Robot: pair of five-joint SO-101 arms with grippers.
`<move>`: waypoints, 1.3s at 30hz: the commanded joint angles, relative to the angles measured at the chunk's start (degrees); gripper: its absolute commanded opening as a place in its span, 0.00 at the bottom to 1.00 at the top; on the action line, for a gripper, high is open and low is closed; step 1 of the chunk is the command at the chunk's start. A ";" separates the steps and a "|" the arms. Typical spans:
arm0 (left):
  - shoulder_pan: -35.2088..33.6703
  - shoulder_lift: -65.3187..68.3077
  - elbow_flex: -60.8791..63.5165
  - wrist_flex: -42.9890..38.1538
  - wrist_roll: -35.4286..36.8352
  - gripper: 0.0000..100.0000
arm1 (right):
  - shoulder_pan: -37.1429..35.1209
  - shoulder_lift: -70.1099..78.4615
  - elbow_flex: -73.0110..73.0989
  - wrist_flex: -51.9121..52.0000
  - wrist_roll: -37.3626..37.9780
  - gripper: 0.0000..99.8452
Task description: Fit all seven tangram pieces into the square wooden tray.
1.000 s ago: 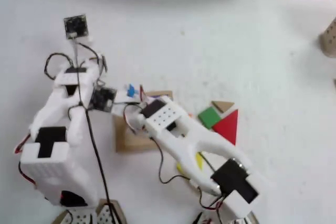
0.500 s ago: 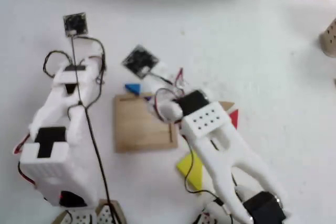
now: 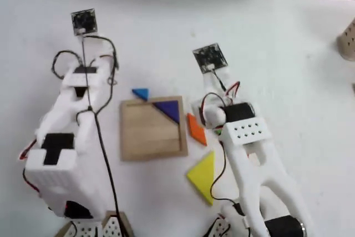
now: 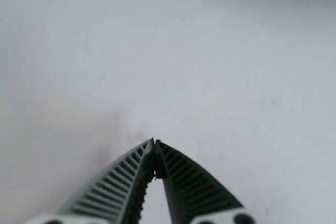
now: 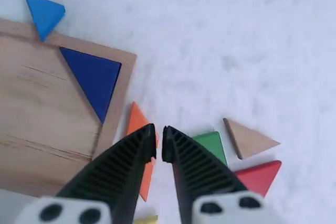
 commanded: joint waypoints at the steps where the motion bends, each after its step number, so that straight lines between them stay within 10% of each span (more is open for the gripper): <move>1: 4.35 6.02 -10.37 -0.44 4.13 0.02 | 1.80 -2.33 1.14 -2.86 -0.35 0.02; 17: 8.13 38.37 -66.55 46.77 4.04 0.02 | 3.38 -2.24 1.41 -4.97 -0.35 0.02; 39: 15.96 58.24 -104.53 82.37 2.81 0.02 | 5.14 -2.24 1.49 -7.08 3.16 0.02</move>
